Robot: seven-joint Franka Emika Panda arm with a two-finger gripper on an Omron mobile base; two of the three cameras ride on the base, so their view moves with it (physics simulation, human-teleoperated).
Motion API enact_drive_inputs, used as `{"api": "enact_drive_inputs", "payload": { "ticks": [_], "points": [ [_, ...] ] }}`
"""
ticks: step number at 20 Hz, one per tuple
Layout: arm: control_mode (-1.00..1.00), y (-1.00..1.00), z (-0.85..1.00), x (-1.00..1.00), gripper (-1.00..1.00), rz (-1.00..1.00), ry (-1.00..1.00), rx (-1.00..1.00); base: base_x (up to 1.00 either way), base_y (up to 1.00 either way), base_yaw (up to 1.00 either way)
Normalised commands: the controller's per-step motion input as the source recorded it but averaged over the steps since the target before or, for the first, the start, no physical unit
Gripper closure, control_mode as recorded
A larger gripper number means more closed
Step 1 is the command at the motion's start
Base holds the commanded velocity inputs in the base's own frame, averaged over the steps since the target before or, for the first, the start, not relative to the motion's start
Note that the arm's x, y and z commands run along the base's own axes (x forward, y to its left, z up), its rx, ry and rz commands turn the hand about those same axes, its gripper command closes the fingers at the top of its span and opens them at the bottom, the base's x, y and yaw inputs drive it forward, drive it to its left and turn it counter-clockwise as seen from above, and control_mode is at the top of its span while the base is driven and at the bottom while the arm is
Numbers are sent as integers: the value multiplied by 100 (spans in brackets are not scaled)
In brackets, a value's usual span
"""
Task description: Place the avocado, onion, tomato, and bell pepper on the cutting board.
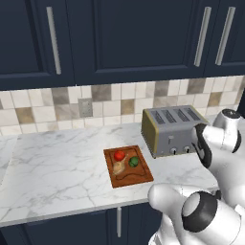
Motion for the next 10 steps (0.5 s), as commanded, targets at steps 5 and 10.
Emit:
{"api": "enact_drive_inputs", "payload": {
  "ticks": [5,10],
  "points": [
    [-100,100,7,0,100,-1,0,6,0,0,0],
    [-100,100,0,4,100,0,1,7,0,0,0]
  ]
}}
